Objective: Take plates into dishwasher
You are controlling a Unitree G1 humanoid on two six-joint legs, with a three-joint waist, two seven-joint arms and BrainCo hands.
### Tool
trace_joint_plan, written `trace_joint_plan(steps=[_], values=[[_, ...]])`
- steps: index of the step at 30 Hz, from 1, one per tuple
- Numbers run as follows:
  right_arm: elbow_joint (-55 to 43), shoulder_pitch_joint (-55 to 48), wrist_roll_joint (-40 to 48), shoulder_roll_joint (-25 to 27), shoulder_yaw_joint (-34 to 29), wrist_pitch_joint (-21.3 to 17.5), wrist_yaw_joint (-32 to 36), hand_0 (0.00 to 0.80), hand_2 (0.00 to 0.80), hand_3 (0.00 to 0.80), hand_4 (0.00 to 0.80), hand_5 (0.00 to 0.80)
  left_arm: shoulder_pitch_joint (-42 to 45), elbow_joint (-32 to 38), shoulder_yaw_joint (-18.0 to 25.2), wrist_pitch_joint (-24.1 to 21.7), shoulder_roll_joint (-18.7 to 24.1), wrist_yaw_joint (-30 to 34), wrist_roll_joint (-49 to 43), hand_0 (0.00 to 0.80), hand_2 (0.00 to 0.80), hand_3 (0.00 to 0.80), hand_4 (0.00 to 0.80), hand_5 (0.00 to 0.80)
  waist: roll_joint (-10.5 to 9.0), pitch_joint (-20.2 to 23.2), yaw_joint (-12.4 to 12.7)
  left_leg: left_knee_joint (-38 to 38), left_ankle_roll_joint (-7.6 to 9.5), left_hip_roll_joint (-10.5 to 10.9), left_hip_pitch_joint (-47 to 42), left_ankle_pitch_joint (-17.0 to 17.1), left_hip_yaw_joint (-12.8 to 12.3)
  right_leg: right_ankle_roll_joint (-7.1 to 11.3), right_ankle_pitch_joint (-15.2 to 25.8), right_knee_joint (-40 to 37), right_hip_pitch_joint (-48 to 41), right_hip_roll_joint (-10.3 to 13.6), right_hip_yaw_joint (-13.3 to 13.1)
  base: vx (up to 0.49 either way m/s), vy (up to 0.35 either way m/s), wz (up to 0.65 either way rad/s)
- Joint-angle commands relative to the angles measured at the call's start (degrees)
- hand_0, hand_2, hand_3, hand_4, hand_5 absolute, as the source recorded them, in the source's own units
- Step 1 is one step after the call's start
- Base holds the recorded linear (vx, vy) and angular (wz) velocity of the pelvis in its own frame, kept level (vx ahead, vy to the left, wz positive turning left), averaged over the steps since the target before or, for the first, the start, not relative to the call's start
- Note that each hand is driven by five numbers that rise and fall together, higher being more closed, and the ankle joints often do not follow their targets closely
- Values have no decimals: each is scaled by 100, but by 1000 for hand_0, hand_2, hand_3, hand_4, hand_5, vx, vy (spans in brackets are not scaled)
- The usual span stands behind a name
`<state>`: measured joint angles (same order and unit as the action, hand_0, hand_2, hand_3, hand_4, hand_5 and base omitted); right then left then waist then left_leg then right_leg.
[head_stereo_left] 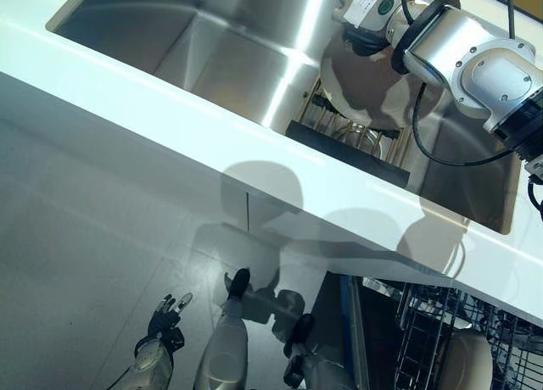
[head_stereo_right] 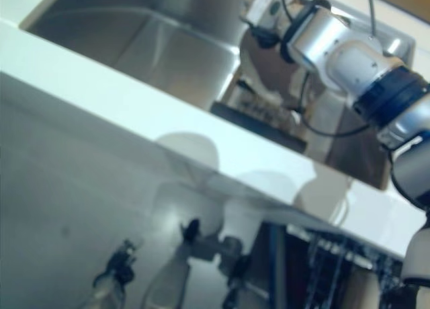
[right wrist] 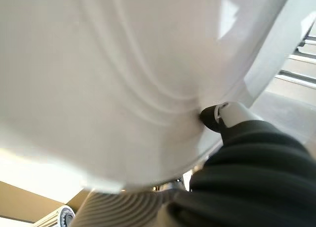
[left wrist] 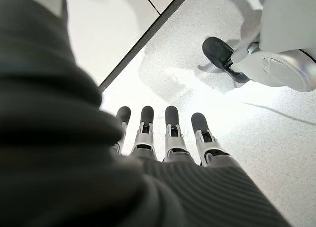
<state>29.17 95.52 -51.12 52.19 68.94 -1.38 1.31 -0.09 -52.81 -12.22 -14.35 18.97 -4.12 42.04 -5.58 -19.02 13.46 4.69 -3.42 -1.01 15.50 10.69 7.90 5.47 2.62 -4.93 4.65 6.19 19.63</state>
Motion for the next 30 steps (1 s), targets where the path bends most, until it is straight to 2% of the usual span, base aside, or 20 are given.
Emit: trace_joint_plan(steps=[1, 9, 16, 30], values=[[205, 858, 45, 29, 416, 169, -358, 800, 800, 800, 800, 800, 106, 74, 23, -150, 103, 50, 40, 0, 0, 0, 0, 0, -208, 62, 131, 31, 93, 126, -262, -507, -247, 326, 487, -7, 332, 295, -44, 0, 0, 0], [193, 861, 316, 239, 334, 269, -423, 800, 800, 800, 800, 800, 156, 4, 81, -170, 107, 73, -108, 0, 0, 0, 0, 0, -307, 262, 36, 31, 100, 110, -413, -580, -318, 343, 456, -7, 231, 260, -119, -4, -19, 0], [313, 693, 1082, 609, 91, 543, -553, 800, 800, 800, 800, 800, 246, -179, 188, -146, 118, 63, -420, 0, 0, 0, 0, 0, -425, 651, -145, 31, 103, 52, -794, -723, -521, 376, 409, -7, -38, 237, -257, 25, -46, -6], [629, 413, 1914, 1278, -351, 738, -535, 800, 800, 800, 800, 800, 350, -623, 90, -166, 42, 182, -842, 0, 0, 0, 0, 0, -344, 1345, -557, 31, 102, -31, -1552, -1016, -978, 384, 273, -7, -511, 184, -630, 73, -9, -20]])
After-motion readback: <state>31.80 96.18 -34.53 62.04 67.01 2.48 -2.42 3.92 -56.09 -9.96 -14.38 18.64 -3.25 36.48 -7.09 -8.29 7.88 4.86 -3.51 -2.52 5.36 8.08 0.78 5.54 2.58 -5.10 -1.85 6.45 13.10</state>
